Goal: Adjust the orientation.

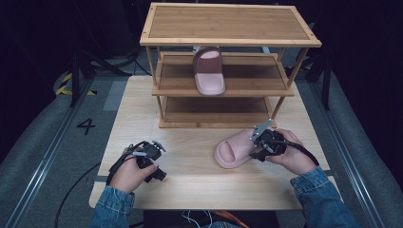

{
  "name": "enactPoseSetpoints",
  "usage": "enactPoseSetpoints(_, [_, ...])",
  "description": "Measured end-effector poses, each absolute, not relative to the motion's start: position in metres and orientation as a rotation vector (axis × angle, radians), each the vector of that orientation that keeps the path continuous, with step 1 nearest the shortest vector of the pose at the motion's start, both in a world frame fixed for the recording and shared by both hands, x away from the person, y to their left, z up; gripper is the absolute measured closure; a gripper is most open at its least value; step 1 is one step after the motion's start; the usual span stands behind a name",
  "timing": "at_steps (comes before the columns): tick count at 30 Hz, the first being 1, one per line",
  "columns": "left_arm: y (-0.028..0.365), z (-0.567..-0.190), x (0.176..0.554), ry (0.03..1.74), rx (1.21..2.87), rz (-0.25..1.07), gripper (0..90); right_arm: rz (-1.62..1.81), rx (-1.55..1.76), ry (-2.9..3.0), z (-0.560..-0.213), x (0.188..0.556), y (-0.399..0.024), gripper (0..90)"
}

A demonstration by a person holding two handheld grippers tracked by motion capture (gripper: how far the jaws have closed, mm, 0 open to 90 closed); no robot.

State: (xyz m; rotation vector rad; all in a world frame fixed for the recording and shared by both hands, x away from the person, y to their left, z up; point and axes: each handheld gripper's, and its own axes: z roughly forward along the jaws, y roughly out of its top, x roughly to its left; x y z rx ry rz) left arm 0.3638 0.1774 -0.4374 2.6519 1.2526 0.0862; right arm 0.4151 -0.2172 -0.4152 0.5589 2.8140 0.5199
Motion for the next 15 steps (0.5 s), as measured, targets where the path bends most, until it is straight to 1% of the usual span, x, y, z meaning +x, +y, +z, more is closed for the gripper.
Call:
enactPoseSetpoints(1, [0.176, -0.438, 0.364, 1.248, 2.653, 0.09, 21.7, 0.5, 0.567, 2.805, -0.414, 0.413, -0.216, 55.9])
enactPoseSetpoints(5, [0.172, -0.438, 0.368, 1.235, 2.654, 0.087, 21.6, 0.486, 0.602, 2.826, -0.41, 0.407, -0.217, 68.0])
enactPoseSetpoints(15, [0.156, -0.439, 0.378, 1.16, 2.703, 0.075, 21.5, 0.463, 0.654, 2.872, -0.407, 0.386, -0.209, 66.4])
